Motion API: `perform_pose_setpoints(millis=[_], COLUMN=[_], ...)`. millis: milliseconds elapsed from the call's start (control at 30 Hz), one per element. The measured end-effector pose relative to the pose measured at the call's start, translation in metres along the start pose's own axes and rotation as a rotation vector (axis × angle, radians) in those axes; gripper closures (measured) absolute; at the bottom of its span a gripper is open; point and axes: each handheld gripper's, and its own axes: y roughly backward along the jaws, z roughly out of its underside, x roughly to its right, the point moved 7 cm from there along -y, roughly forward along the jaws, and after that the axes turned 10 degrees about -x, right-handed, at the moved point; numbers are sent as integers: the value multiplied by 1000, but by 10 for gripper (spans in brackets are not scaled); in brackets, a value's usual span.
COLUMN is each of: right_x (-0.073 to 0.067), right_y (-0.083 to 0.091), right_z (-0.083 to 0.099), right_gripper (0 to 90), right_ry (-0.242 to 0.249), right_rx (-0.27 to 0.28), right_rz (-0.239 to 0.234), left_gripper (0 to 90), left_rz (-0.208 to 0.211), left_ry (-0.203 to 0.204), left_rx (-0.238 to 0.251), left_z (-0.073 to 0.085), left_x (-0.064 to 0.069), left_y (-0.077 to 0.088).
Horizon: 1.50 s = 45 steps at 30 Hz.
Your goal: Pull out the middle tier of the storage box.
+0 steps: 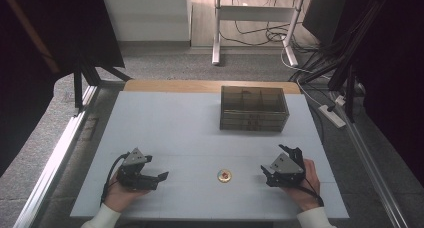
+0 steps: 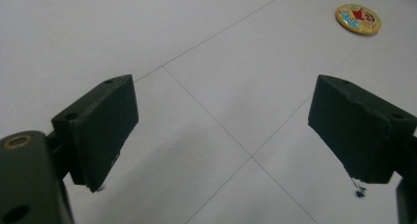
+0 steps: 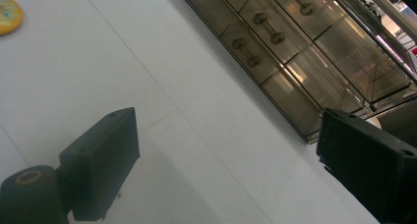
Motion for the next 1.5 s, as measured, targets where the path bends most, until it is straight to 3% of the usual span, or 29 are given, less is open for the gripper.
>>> perform_pose_setpoints(millis=[1500], right_x=[15], right_y=[-15], right_z=[-21], right_gripper=[117], right_ry=[59], right_rx=[0], right_rz=[90], left_gripper=[108], left_rz=[0], left_ry=[-1], left_rx=[-8], left_z=[0], left_x=[0], left_y=[-3])
